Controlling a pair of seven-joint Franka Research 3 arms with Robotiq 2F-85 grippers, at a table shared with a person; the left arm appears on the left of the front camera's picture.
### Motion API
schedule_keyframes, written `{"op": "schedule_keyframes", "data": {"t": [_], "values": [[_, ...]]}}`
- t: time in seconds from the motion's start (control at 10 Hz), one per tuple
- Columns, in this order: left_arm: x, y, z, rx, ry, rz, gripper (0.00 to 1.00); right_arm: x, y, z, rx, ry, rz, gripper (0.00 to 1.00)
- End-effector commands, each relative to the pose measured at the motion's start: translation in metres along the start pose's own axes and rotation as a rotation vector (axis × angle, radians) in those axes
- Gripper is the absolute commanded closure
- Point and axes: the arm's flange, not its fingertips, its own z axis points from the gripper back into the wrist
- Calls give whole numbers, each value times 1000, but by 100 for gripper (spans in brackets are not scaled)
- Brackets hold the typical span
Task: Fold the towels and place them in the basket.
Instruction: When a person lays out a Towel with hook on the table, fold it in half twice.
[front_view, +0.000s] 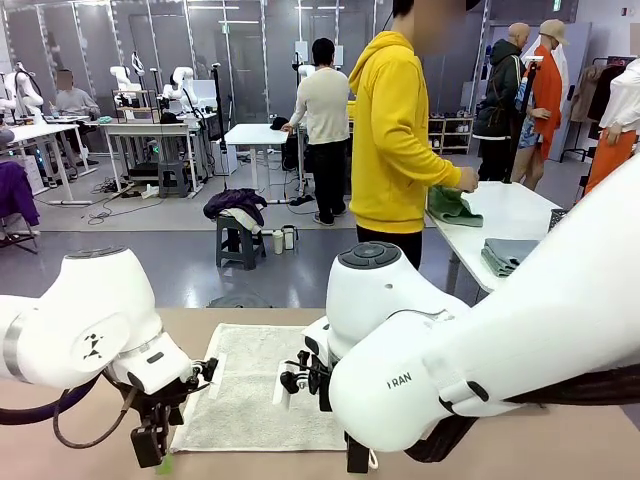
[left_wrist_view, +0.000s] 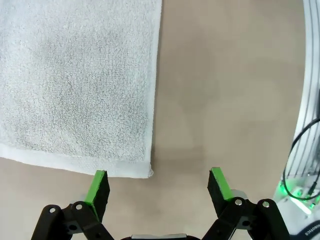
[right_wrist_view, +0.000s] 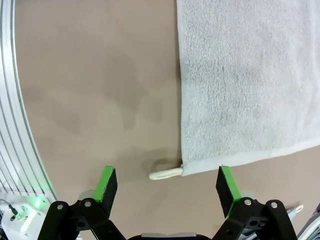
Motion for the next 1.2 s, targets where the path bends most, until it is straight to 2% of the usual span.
{"op": "schedule_keyframes", "data": {"t": [0.0,0.3,0.6,1.0,1.1], "values": [[5,7,-7,13,-17,-6,0,-4,-10,-5,29,-65,51,0],[5,8,-8,7,-16,-4,0,-9,-19,-13,17,-63,111,0],[8,9,-10,0,-10,2,0,-16,-28,-17,19,-27,64,0],[8,10,-12,-7,-4,-4,0,-25,-39,-35,48,-43,50,0],[8,9,-14,-8,-4,-5,3,-27,-41,-38,49,-46,36,0]]}}
